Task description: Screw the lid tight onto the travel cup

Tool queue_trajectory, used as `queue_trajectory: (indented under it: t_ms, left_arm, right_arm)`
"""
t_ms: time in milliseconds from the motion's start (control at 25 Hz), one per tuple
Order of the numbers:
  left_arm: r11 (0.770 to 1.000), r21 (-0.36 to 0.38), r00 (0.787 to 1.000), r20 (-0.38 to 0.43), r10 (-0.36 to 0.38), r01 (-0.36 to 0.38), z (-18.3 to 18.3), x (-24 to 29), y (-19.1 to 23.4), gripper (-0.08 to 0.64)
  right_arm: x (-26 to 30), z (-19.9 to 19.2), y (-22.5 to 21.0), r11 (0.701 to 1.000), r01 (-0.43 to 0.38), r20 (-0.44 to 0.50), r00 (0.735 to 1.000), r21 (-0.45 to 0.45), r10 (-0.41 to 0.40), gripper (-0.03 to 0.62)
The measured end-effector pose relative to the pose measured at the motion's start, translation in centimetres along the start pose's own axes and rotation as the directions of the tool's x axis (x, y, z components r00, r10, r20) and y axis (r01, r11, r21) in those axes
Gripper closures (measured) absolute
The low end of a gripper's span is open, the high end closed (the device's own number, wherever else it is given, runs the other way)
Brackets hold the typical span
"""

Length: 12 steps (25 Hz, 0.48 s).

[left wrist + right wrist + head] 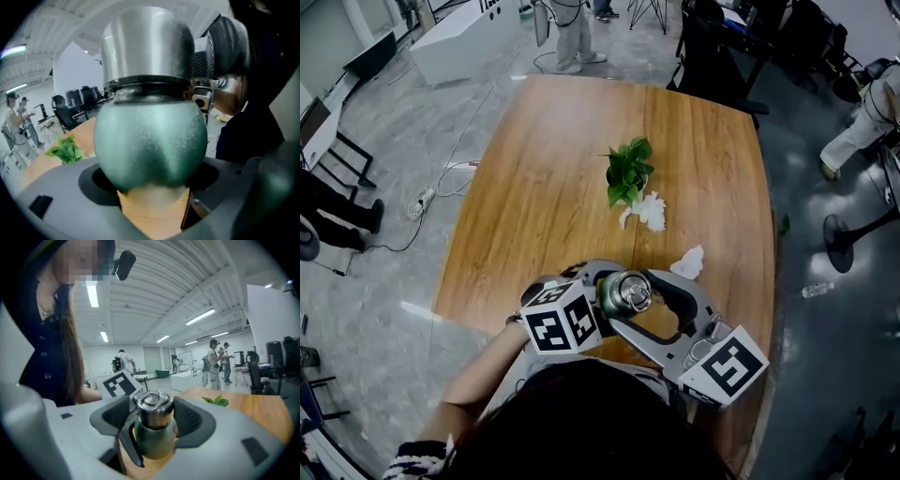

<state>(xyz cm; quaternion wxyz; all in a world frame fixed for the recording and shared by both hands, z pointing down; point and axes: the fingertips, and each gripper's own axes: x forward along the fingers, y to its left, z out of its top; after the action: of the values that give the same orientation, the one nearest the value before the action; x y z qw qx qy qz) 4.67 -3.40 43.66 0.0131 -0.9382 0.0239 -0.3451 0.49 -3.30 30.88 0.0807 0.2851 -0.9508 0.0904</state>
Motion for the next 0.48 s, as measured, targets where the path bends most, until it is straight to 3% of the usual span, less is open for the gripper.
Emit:
queue_trajectory:
  t_ms: [120,200,360,480]
  left_arm:
    - [0.989,0.065,0.990,0.038,-0.136,0.133,0.4,-0.3,-1.9,0.160]
    - [0.988,0.062,0.989,0.042,-0.144,0.142,0.6,-0.2,-2.1,0.160]
    - [1.000,-0.027,0.999,0.029,-0.016,0.017,0.6,0.3,-0.3,0.160]
    - [0.984,-0.094,0.989,-0.017,0.147,-0.148,0.4,0.2,1.9,0.160]
  right_arm:
    - [-0.5,0.0,0.5,0.996,-0.090,0.007,0.996,-0.008,0.090,0.311]
    - [-0.5,0.2,0.2,0.997,-0.081,0.031,0.996,-0.007,0.081,0.313]
    - [0.0,0.5,-1.1,0.999,0.054,0.081,0.995,0.003,-0.055,0.329]
    - [0.3,0.7,-2.2,0.979,0.202,0.087,0.976,0.002,-0.202,0.330]
